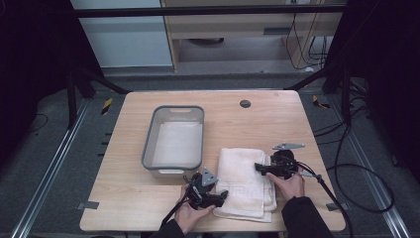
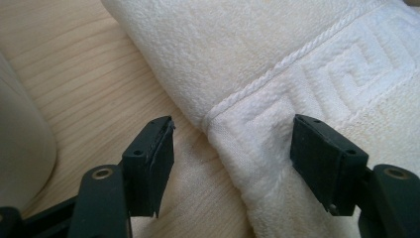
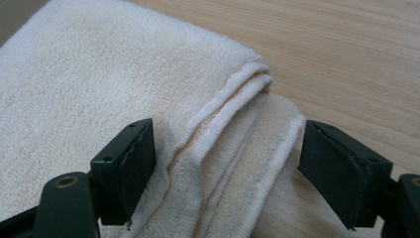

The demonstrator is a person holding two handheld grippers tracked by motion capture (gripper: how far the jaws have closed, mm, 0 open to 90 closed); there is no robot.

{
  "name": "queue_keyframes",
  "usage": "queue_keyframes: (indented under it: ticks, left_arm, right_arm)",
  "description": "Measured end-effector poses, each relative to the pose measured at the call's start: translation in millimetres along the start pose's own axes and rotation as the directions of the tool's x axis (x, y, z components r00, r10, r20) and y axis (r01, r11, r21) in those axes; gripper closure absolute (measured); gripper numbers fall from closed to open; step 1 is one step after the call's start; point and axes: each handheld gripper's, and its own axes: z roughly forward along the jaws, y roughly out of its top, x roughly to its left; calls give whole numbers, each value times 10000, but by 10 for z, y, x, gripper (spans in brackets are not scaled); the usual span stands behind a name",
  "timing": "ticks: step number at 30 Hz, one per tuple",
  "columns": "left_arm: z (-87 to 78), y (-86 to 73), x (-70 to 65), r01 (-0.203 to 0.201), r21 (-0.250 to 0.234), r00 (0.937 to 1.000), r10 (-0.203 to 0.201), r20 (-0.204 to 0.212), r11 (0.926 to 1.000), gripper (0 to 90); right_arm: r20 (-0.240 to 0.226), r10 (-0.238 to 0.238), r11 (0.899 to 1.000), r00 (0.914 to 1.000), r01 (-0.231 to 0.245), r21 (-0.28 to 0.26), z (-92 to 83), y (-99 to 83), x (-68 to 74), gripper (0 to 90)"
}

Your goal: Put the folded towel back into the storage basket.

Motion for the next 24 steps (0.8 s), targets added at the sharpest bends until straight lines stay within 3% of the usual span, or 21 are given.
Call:
queue_keyframes:
  ticks: [5, 10, 14, 19, 24]
  left_arm:
    - [23, -1, 1, 139, 106, 9998, -140, 169, 9998, 355]
    - [48, -3, 25, 383, 180, 9978, -392, 537, 9991, 395]
    - [53, 7, 33, 524, 292, 9960, -543, 715, 9982, 439]
    - [60, 14, 43, 664, 412, 9914, -706, 1100, 9969, 523]
    - [63, 24, 53, 874, 540, 9855, -943, 1408, 9947, 596]
  right_arm:
    - [-22, 119, 9998, 9999, -119, 152, 34, -11, -2, 226]
    - [-420, 779, 9967, 9961, -769, 241, 60, -42, -36, 258]
    - [-715, 825, 9963, 9940, -807, 289, 56, -44, -34, 353]
    - [-1243, 1228, 9918, 9846, -1174, 501, 53, -39, -26, 521]
    - [-1482, 1398, 9896, 9790, -1328, 561, 45, -34, -19, 604]
